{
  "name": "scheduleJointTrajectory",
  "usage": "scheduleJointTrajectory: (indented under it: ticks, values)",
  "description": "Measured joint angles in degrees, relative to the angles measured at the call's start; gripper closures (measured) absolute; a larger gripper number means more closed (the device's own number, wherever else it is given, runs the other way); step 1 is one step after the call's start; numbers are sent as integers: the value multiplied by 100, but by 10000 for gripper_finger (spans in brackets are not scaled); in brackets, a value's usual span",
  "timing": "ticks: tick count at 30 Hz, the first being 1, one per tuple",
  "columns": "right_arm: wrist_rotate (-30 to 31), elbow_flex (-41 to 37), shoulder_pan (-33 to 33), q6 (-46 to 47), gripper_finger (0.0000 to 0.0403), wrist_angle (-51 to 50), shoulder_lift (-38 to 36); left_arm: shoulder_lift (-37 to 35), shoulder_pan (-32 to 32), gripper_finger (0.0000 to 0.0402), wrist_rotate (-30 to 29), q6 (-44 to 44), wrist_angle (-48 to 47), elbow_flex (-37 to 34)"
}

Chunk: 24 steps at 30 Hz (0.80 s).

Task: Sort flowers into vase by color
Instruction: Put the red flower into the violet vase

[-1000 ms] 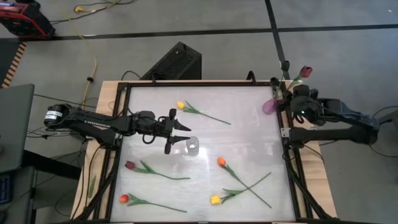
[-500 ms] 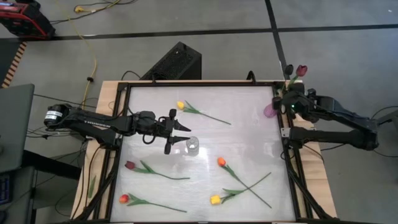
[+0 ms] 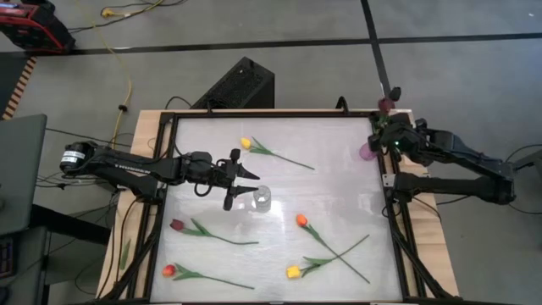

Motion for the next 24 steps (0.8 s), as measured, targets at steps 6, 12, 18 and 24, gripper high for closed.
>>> scheduleJointTrajectory:
  ticks: [6, 12, 18, 24]
  values:
    - [-472, 469, 0, -264, 188, -584, 13, 0, 0, 255, 1, -13, -5, 0]
    - [-632, 1092, 0, -300, 186, -1772, 8, 0, 0, 255, 0, -11, -7, 0]
    - [-2080, 1359, 7, -581, 186, -2096, 4, 1, 0, 255, 0, -11, -27, 1]
    - [-4215, 1359, 14, -493, 186, -1752, 269, 1, 0, 255, 4, -106, -199, 2]
